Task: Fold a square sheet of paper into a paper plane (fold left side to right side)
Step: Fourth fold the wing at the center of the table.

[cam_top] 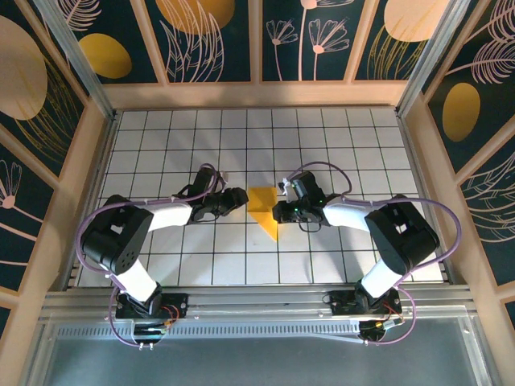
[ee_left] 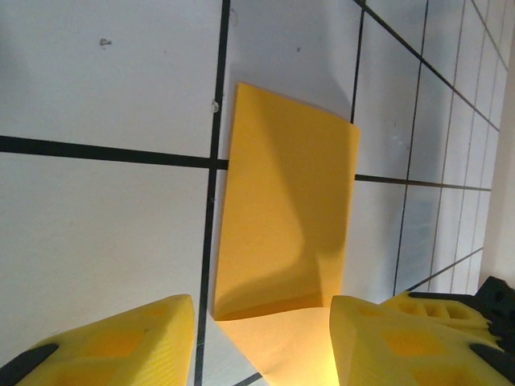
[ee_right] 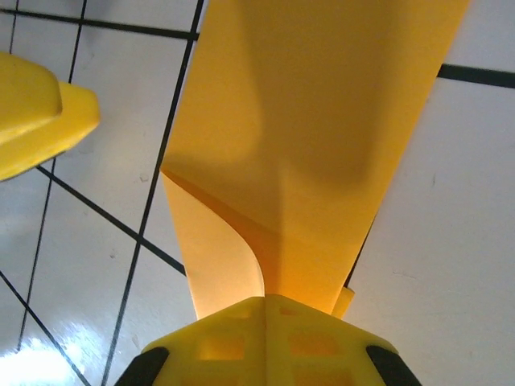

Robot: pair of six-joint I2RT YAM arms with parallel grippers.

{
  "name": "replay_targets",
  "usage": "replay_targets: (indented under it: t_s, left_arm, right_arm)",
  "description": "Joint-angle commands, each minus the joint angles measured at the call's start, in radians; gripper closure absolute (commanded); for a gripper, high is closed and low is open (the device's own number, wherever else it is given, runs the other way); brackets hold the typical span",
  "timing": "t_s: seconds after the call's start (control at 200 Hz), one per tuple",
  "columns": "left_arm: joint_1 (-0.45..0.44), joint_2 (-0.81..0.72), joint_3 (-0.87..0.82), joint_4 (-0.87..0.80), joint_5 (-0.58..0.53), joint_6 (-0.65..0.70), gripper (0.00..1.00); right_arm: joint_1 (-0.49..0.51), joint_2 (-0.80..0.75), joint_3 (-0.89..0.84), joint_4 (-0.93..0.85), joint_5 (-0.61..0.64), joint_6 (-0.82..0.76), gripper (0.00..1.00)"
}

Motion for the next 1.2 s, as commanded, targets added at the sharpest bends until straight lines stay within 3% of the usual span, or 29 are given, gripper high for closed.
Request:
replay_targets:
  t_s: [0.0, 0.626, 0.776, 0.936, 1.066, 1.191]
  left_arm:
    - [0.017, 0.027, -0.01, 0.066, 0.044, -0.033, 0.51]
    - [0.02, 0.197, 0.152, 0.069, 0.135, 0.009, 0.56]
    - [0.02, 0.219, 0.187, 0.059, 0.13, 0.023, 0.66]
    - [0.02, 0.204, 0.184, 0.055, 0.083, 0.037, 0.86]
    - [0.018, 0.172, 0.157, 0.075, 0.076, 0.019, 0.98]
    - [0.004, 0.124, 0.123, 0.075, 0.046, -0.005, 1.0]
  right_arm:
    - [0.0, -0.062, 0.026, -0.017, 0.025, -0.009, 1.0]
    - [-0.004, -0.18, -0.003, -0.016, 0.041, -0.018, 1.0]
    - [-0.006, -0.183, -0.009, -0.017, 0.041, -0.018, 1.0]
    - [-0.01, -0.184, -0.017, -0.033, 0.053, -0.021, 1.0]
    - [-0.01, -0.201, -0.005, -0.077, 0.111, -0.015, 0.79]
    - [-0.005, -0.232, 0.036, -0.168, 0.241, 0.015, 0.65]
